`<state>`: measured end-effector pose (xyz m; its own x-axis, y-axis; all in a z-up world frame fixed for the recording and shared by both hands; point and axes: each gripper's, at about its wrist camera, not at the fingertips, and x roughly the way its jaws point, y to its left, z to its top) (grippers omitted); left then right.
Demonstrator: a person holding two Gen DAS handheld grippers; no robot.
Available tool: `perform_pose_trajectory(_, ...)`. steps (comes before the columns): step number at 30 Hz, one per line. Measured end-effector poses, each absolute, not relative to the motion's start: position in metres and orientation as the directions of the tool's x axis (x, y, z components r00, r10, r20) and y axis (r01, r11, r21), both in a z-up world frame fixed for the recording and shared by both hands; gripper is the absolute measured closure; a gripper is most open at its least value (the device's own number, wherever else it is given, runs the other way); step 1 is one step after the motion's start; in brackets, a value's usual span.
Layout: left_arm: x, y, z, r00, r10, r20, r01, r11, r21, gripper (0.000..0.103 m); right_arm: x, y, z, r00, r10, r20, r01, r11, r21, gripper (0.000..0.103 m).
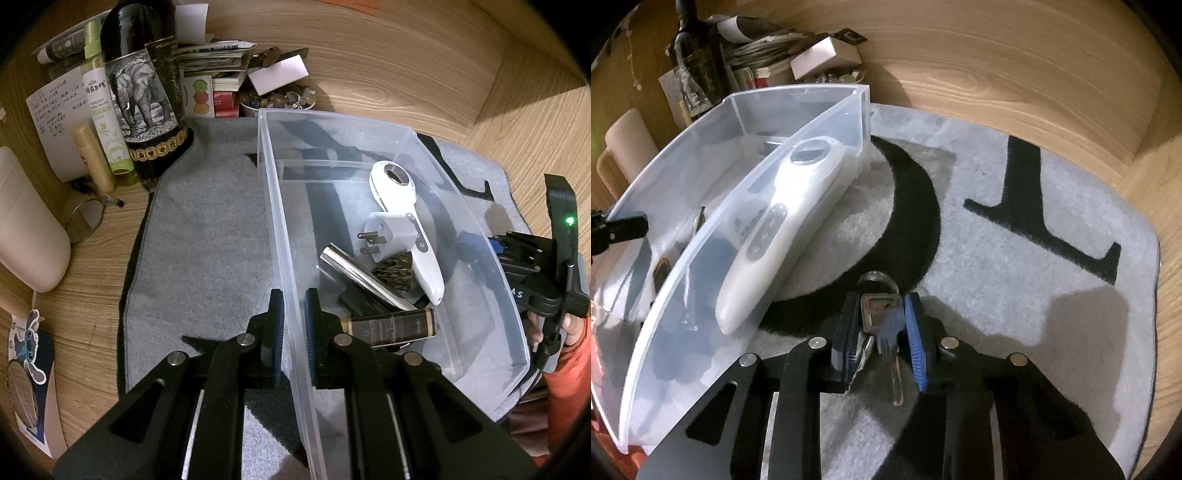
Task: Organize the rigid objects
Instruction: 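Close the right tool on the silver keys, then lift the keys with the right tool and release them into the box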
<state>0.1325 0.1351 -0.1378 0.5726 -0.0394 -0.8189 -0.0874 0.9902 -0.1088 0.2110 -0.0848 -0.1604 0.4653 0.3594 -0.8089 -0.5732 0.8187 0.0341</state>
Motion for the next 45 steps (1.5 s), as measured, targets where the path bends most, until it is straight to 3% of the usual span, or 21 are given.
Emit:
perform_pose_trajectory(12, 0.132, 0.135, -0.138, 0.573, -0.040, -0.819, -0.087, 0.990, -0.109, 0.093, 0.200, -0.094, -0.131, 0.537, 0.389, -0.749, -0.555, 0.831, 0.033, 0.081)
perform_pose_trajectory(33, 0.132, 0.135, -0.138, 0.572, -0.039, -0.819, -0.086, 0.991, -0.107, 0.093, 0.150, -0.071, -0.033, 0.646, 0.557, -0.522, -0.656, 0.754, -0.006, 0.083)
perform_pose_trajectory(45, 0.132, 0.136, -0.138, 0.572, -0.040, -0.819, -0.085, 0.991, -0.108, 0.093, 0.139, -0.023, -0.063, 0.523, 0.611, -0.595, -0.757, 0.654, 0.007, 0.083)
